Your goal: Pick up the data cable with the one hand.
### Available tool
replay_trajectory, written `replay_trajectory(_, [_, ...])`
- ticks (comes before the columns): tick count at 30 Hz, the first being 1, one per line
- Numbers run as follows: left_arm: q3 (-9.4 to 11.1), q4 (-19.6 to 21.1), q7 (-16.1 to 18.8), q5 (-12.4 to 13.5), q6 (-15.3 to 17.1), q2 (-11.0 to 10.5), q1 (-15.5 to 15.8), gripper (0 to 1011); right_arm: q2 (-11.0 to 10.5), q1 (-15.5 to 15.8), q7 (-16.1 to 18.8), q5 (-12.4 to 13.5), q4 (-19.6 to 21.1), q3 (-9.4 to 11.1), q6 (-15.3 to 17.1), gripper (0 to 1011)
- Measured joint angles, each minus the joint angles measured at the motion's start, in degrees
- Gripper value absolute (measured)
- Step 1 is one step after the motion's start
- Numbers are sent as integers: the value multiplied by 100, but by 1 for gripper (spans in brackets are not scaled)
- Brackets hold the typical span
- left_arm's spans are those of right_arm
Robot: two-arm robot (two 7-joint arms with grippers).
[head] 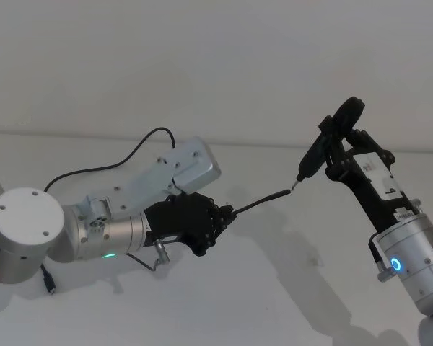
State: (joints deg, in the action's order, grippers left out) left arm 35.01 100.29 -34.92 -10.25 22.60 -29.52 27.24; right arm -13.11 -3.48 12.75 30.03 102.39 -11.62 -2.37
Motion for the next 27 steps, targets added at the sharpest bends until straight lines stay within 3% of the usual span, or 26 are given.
replay_trajectory(27, [0, 0, 0, 0, 0, 0, 0, 47, -26, -32, -30, 17, -45, -7, 0, 268])
